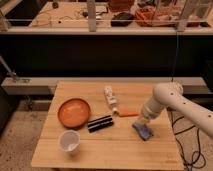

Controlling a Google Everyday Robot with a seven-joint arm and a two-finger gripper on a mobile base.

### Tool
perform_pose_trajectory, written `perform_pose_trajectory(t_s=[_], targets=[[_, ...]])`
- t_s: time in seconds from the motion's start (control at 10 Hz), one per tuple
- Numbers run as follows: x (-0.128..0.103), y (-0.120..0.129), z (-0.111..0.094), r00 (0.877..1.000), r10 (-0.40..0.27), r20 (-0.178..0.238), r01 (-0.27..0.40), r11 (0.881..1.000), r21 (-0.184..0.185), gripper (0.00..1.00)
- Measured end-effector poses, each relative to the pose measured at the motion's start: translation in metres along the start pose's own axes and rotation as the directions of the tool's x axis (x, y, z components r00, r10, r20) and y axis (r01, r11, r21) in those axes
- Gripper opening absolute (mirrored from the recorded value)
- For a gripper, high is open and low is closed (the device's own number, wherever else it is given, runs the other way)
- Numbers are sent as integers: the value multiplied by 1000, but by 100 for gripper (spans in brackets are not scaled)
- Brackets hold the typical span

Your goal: Place the white sponge in the ceramic cup

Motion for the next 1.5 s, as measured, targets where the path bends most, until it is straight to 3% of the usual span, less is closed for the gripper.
perform_pose_trajectory(t_s=[0.2,0.5,0.6,0.9,1.0,1.1,1.2,1.5], targets=[[4,3,0,1000,14,-8,-14,1000,-3,80],[3,1,5,1000,18,-10,-19,1000,-5,80],[4,0,5,1000,21,-14,-21,1000,-5,78],[5,4,-16,999,31,-20,-31,1000,0,56],[5,4,-19,999,29,-21,-30,1000,-6,57],[5,4,-20,999,28,-22,-28,1000,-7,61],[11,5,-12,999,31,-25,-32,999,-12,74],[23,6,3,998,43,-35,-43,999,-15,80]])
